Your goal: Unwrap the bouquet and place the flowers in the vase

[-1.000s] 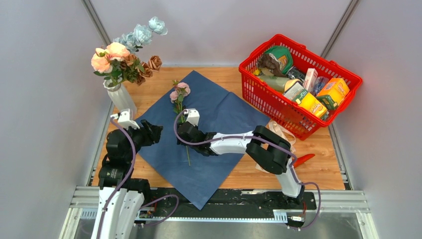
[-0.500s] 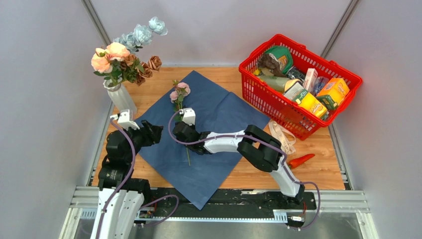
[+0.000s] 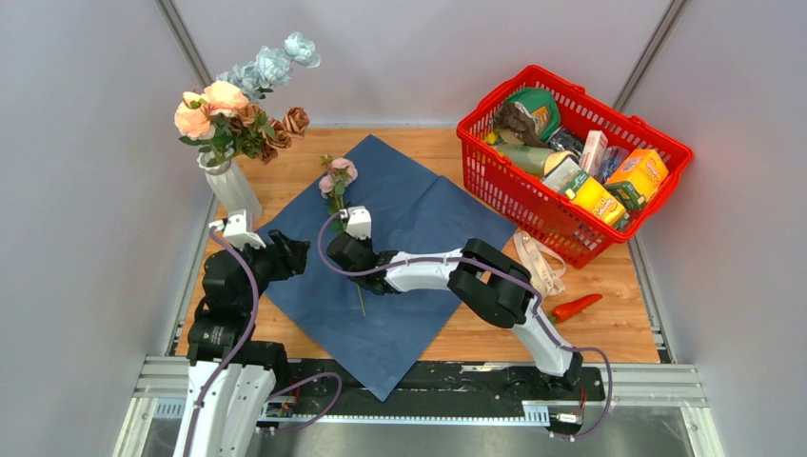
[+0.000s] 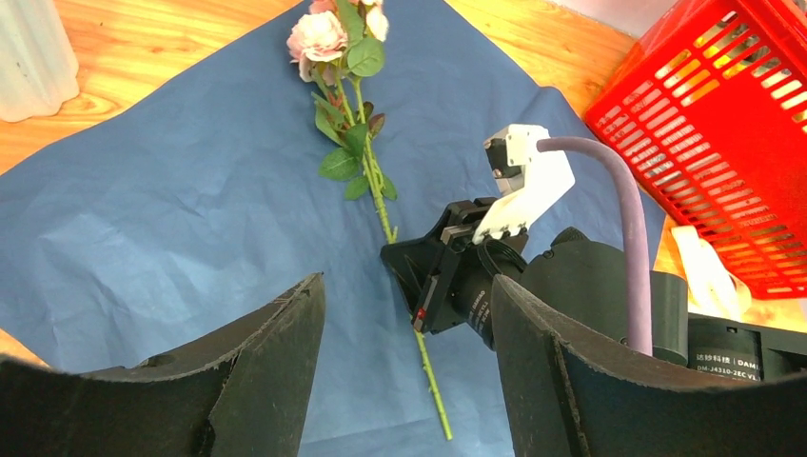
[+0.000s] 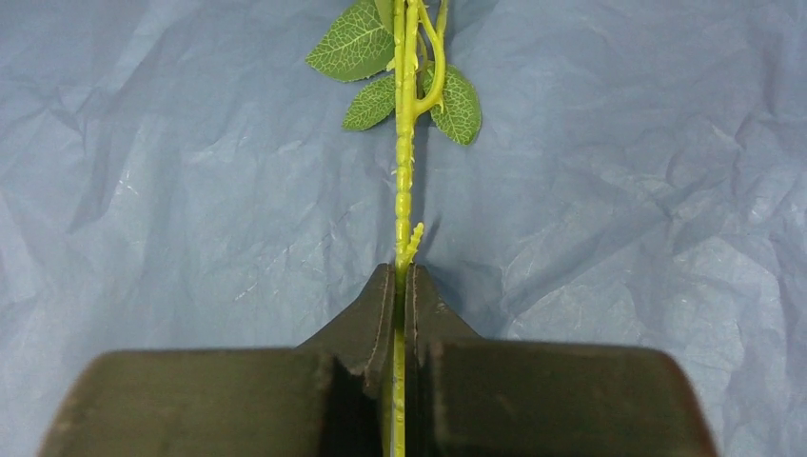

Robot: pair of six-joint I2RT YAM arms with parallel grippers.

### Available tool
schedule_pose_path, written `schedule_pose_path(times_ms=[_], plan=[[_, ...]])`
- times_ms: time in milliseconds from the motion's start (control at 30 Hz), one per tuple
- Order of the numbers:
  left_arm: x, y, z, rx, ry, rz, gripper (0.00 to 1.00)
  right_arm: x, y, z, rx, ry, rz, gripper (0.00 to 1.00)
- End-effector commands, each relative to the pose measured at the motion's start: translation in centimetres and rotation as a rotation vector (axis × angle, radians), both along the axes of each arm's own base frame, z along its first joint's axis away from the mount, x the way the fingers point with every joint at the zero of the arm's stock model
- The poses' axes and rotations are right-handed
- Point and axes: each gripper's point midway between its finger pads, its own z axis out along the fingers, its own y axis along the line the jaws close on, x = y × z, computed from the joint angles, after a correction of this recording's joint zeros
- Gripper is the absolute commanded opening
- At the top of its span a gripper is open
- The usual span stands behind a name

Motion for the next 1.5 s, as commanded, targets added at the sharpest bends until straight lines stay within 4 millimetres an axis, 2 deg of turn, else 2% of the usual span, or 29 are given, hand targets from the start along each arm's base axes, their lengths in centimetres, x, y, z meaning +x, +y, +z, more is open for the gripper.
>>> schedule_pose_path(times_ms=[0, 233, 300, 467, 533, 567, 700, 833, 933, 1133, 1300, 1467], plan=[[-0.1, -0.3, 1.5, -0.01, -0.028, -0.014, 0.72, 1.0, 1.1, 3.6, 0.055, -0.045, 0.001, 0.0], [-0.3, -1.9, 1.2, -0.042, 0.005, -0.105, 0.73, -0.4, -0.5, 9.3, 0.189, -0.071, 0.006, 0.0], [-0.1, -2.9, 0.7, -0.058, 0.039, -0.158, 0.73, -1.1, -1.2, 10.5, 0.235, -0.073, 0.025, 0.0], [-0.5, -6.1, 1.0, -0.158, 0.09, -0.337, 0.73, -3.1, -3.7, 13.1, 0.314, -0.077, 0.049, 0.0], [-0.6, -7.4, 1.3, -0.222, 0.101, -0.401, 0.73, -4.0, -4.7, 13.9, 0.35, -0.069, 0.059, 0.0], [-0.6, -8.1, 2.1, -0.266, 0.085, -0.439, 0.73, -4.6, -5.2, 14.0, 0.37, -0.065, 0.07, 0.0], [-0.2, -9.2, 3.4, -0.354, 0.017, -0.491, 0.73, -7.5, -6.4, 15.6, 0.482, -0.061, 0.146, 0.0], [0.2, -9.6, 2.8, -0.389, 0.024, -0.512, 0.72, -10.0, -7.8, 17.5, 0.552, -0.09, 0.198, 0.0], [0.0, -10.4, 3.4, -0.426, -0.01, -0.568, 0.72, -11.8, -8.2, 18.8, 0.616, -0.096, 0.254, 0.0], [-0.6, -11.6, 4.3, -0.479, -0.054, -0.611, 0.71, -14.8, -8.5, 20.5, 0.707, -0.117, 0.354, 0.0], [-0.7, -12.0, 4.2, -0.483, -0.062, -0.609, 0.68, -16.3, -7.8, 20.4, 0.737, -0.095, 0.409, 0.0], [-0.7, -12.1, 3.2, -0.498, -0.041, -0.605, 0.58, -17.2, -7.1, 20.1, 0.743, -0.077, 0.437, 0.0]])
